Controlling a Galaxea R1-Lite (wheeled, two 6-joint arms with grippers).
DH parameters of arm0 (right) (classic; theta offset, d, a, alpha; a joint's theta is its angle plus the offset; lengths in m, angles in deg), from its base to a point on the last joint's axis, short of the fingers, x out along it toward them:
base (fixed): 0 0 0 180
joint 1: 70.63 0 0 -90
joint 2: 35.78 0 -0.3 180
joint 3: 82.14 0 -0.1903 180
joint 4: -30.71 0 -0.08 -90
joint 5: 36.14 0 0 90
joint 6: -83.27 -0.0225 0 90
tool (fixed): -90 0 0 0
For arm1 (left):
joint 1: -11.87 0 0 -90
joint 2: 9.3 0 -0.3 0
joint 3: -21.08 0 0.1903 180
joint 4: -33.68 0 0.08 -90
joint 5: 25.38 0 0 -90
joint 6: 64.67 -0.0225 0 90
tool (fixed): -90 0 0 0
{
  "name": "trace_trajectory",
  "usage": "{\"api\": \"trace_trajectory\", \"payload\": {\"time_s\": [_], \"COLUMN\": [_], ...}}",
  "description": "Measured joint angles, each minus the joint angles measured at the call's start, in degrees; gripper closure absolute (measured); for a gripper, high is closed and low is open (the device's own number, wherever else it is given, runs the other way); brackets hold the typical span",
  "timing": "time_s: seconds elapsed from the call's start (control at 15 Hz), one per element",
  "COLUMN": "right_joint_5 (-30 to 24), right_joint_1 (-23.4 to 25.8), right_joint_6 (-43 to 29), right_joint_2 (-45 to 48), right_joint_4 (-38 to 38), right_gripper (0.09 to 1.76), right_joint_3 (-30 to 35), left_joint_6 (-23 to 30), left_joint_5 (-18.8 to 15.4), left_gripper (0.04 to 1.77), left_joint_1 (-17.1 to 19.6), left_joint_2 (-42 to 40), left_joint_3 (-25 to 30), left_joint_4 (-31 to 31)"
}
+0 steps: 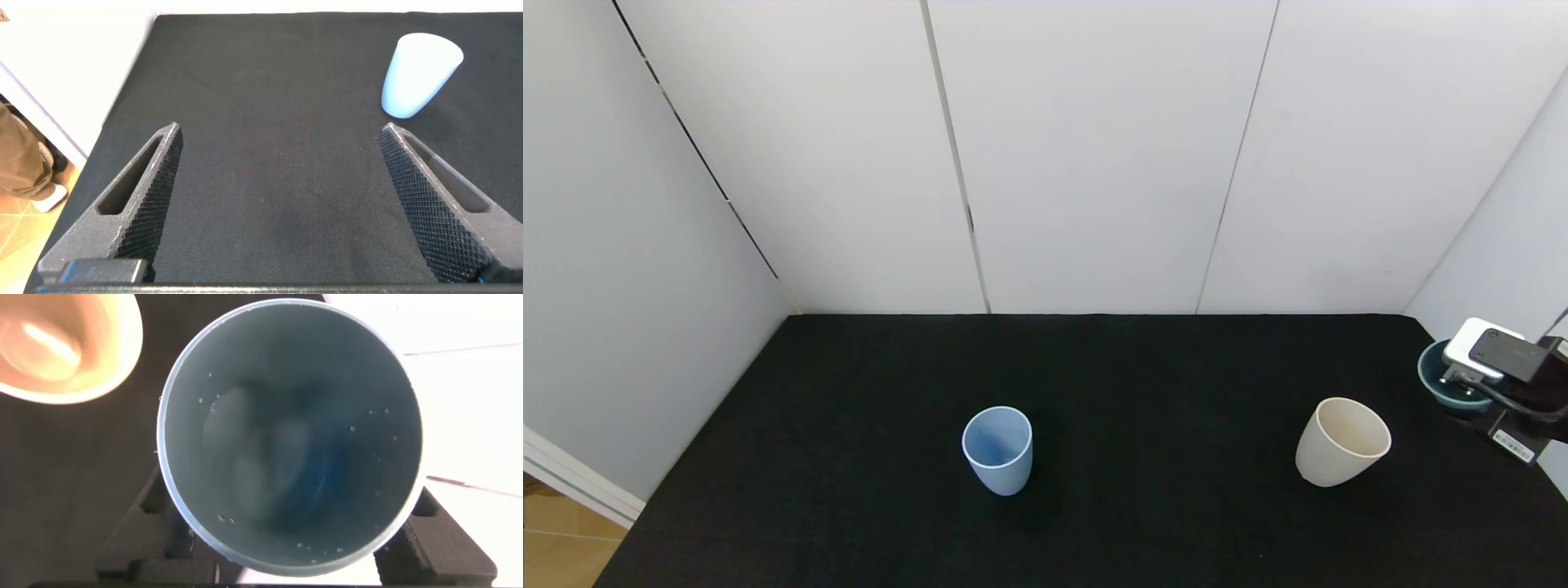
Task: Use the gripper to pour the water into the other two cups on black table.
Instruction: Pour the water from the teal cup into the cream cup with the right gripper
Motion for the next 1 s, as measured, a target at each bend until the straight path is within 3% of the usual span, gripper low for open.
{"api": "trace_trajectory", "payload": {"time_s": [0.6, 1.0], "right_joint_5": [8.13, 9.95], "right_joint_1": [-6.31, -7.25], "right_joint_6": [7.61, 14.34], "right_joint_2": [-2.54, -3.17], "right_joint_4": [0.06, 0.02], "right_gripper": [0.67, 0.67], "right_joint_3": [-1.32, -2.23], "left_joint_6": [-0.02, 0.00], "left_joint_5": [0.01, 0.01], "left_gripper": [0.09, 0.09], "left_joint_1": [0.00, 0.00], "left_joint_2": [0.00, 0.00], "left_joint_3": [0.00, 0.00], "left_joint_4": [0.00, 0.00]}}
